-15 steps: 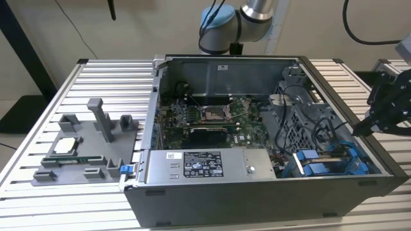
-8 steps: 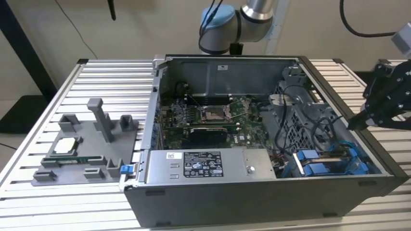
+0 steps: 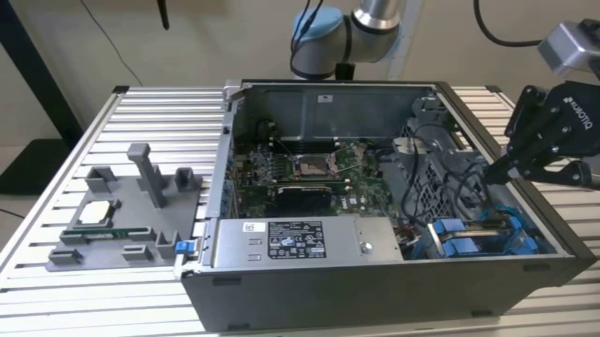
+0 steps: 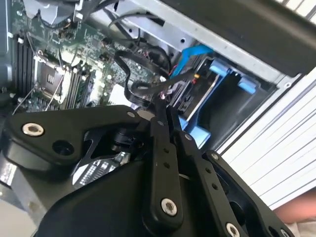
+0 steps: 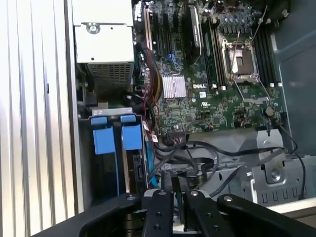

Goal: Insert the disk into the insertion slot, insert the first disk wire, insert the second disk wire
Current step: 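Insert the second disk wire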

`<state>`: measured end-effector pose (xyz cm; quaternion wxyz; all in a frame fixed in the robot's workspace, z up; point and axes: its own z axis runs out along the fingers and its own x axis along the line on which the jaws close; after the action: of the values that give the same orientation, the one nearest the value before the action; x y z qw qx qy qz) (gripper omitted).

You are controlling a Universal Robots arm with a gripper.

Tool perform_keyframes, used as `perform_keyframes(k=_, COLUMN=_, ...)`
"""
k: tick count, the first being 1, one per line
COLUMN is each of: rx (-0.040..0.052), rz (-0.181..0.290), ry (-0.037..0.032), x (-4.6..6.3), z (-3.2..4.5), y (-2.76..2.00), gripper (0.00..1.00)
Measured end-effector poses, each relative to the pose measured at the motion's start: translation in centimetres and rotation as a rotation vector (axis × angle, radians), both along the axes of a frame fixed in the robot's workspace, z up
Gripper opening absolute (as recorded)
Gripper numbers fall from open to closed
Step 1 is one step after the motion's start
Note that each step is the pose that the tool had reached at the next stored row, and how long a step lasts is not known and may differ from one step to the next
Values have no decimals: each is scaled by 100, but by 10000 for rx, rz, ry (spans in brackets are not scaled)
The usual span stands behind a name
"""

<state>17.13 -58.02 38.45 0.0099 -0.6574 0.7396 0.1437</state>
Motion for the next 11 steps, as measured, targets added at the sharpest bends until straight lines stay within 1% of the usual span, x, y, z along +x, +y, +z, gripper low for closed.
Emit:
perform_keyframes(k=4, rx=1, rz=1, ry=-2, x=-183, z=-2, y=0, gripper=0)
perform_keyframes(k=5, rx=3, rz=-1, ry=-10, x=-211, z=-4, y=-1, gripper=0)
perform_keyframes(k=11, rx=10, rz=0, ry=-12, x=-216, z=-4, y=-3, gripper=0)
